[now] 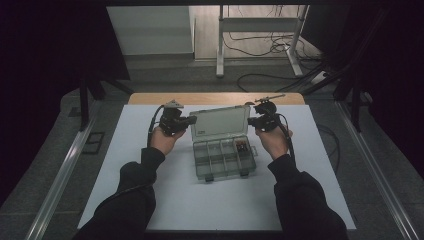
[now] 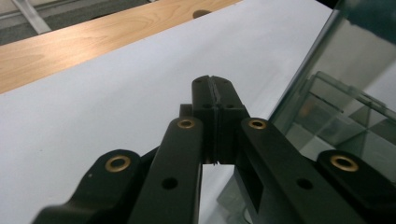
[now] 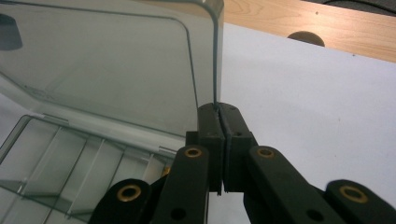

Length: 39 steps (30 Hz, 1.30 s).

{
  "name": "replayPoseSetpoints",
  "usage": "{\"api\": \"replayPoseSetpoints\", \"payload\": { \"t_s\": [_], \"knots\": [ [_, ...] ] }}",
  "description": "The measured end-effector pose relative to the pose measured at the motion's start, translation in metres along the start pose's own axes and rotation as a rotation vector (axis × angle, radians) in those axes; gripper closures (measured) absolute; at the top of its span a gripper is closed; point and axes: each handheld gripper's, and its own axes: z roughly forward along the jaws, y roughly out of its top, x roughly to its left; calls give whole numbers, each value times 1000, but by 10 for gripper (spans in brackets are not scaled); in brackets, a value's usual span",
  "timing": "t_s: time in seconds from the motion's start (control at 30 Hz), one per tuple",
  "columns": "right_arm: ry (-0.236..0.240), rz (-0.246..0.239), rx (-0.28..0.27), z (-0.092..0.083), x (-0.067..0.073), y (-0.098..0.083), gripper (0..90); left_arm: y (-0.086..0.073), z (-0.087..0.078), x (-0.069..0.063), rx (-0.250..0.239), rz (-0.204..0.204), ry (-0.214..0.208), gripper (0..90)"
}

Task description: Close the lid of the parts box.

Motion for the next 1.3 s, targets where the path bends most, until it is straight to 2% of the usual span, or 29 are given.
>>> {"api": "replayPoseSetpoints", "payload": {
  "t_s": [0.17,0.4,0.83,1.3],
  "knots": [
    [16,-9,4,-5,0,-5,881,1,-5,-6,4,22,-6,891],
    [24,-21,8,-10,2,-10,879,-2,-10,-12,21,32,-18,891],
    [50,-54,26,-17,3,-19,876,-9,-21,-28,35,23,-53,890],
    [81,-67,64,-25,0,-34,891,-18,-32,-39,41,0,-73,881]
  ]
}}
